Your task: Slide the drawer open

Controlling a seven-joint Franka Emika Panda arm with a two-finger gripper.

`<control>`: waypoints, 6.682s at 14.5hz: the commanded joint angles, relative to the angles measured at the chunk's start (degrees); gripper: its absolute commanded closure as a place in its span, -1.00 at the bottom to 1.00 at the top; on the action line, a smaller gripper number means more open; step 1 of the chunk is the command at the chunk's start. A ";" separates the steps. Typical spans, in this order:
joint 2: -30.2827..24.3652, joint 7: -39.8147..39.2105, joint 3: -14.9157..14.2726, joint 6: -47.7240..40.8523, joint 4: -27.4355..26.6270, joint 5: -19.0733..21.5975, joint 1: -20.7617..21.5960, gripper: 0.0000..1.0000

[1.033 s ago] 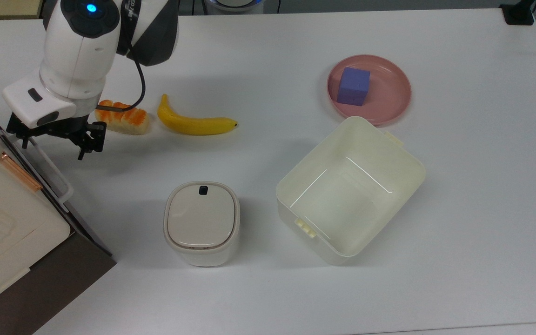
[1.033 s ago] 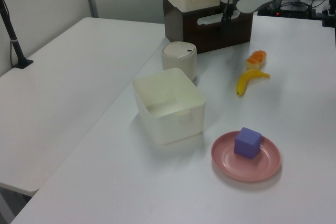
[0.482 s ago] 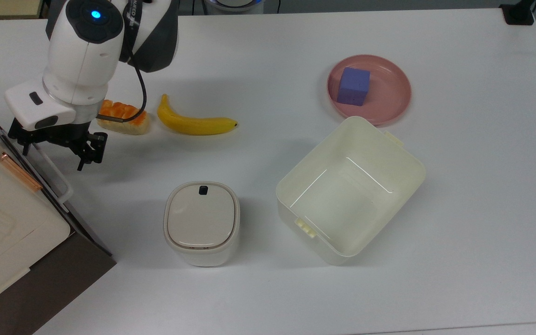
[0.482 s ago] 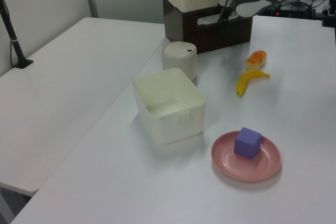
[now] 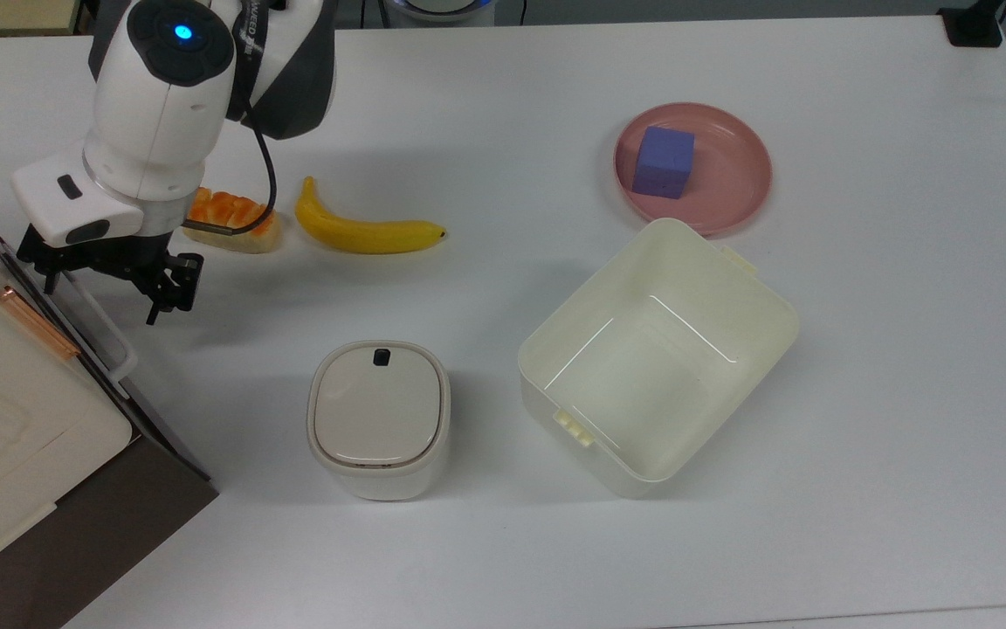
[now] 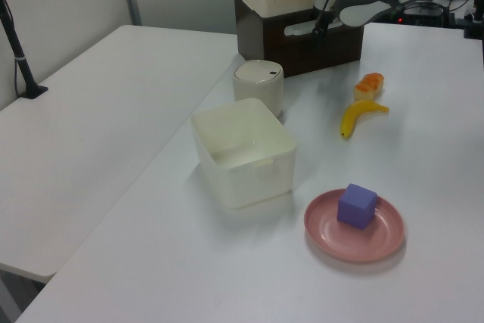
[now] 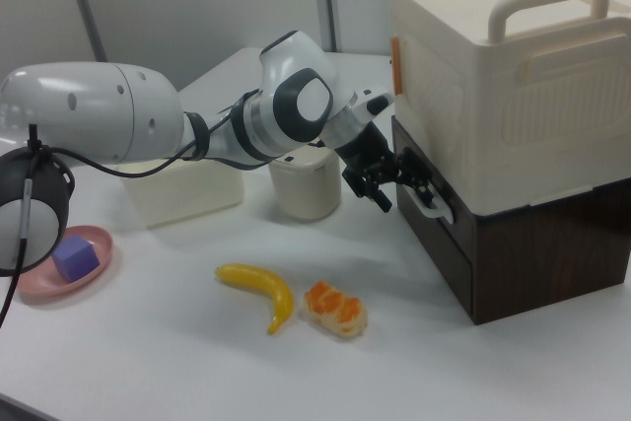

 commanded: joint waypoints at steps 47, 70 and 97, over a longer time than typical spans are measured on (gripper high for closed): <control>-6.87 5.21 15.55 -19.65 -7.24 6.25 0.15 -1.00; -17.32 6.09 14.41 -23.86 -1.97 27.51 -4.16 -1.00; -27.26 5.38 -0.79 -36.35 -2.32 35.43 9.46 -1.00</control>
